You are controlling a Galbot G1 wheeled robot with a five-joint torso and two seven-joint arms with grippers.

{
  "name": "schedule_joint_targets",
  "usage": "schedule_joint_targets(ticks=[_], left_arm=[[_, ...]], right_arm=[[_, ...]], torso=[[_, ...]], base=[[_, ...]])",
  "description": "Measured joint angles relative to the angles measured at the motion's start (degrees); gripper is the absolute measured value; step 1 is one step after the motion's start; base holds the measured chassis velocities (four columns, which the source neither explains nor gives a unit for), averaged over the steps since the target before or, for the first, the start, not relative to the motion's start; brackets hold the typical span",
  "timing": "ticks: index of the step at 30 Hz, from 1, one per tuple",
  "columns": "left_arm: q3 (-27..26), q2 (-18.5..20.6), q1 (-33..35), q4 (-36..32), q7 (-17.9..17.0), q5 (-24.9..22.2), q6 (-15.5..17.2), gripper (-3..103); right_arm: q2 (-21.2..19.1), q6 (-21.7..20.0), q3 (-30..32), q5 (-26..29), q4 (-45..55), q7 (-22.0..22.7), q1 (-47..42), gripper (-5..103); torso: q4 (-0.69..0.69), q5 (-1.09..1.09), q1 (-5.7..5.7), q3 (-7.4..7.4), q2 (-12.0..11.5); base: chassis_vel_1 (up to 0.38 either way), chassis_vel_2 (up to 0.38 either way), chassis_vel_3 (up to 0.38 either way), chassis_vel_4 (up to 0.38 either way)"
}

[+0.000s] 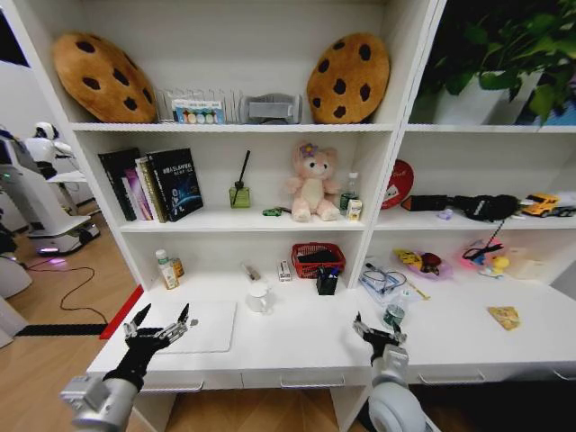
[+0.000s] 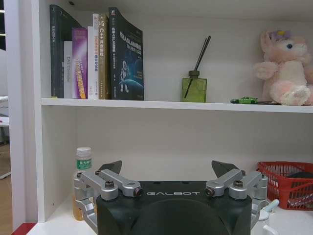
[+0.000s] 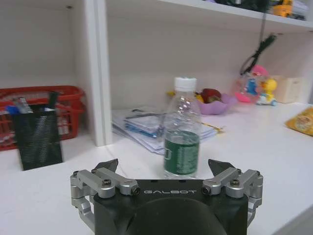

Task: Organize the objects on the table.

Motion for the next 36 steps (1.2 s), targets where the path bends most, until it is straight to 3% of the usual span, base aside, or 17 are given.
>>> schedule_joint_targets(ticks=[3,6,16,27,29,35,36], left_arm=[[0.0,0.0,0.0,0.0,0.0,0.0,0.0,100],[0.0,0.0,0.0,0.0,0.0,0.0,0.0,100],[0.0,0.0,0.0,0.0,0.0,0.0,0.0,100],[0.0,0.0,0.0,0.0,0.0,0.0,0.0,100],[0.0,0.0,0.0,0.0,0.0,0.0,0.0,100],[0.0,0.0,0.0,0.0,0.0,0.0,0.0,100],[0.0,0.0,0.0,0.0,0.0,0.0,0.0,100]], right_arm=[[2.3,1.9,2.2,0.0,-3.5,0.8,0.3,100],[2.1,3.5,4.8,0.5,-7.4,0.4,3.7,100],[-0.8,1.2,6.7,4.6,-14.1,-2.5,13.7,100],[-0.3,-0.7,5.0,5.7,-17.1,-3.4,15.1,102],[-0.2,-0.7,4.8,5.6,-17.3,-3.4,15.1,99],[0.0,-0.7,4.3,5.5,-17.4,-3.3,15.3,72],[0.0,-0.7,4.3,5.5,-17.4,-3.3,15.3,72]], torso=[[-0.02,0.03,0.0,0.0,0.0],[-0.01,0.03,0.02,0.01,0.0],[-0.01,0.02,0.02,0.01,0.0],[-0.02,0.03,0.02,0.01,0.0],[-0.02,0.03,0.02,0.01,0.0],[-0.02,0.02,0.02,0.01,0.0],[-0.02,0.02,0.02,0.01,0.0]], base=[[0.0,0.0,0.0,0.0],[0.0,0.0,0.0,0.0],[0.0,0.0,0.0,0.0],[0.0,0.0,0.0,0.0],[0.0,0.0,0.0,0.0],[0.0,0.0,0.0,0.0],[0.0,0.0,0.0,0.0]])
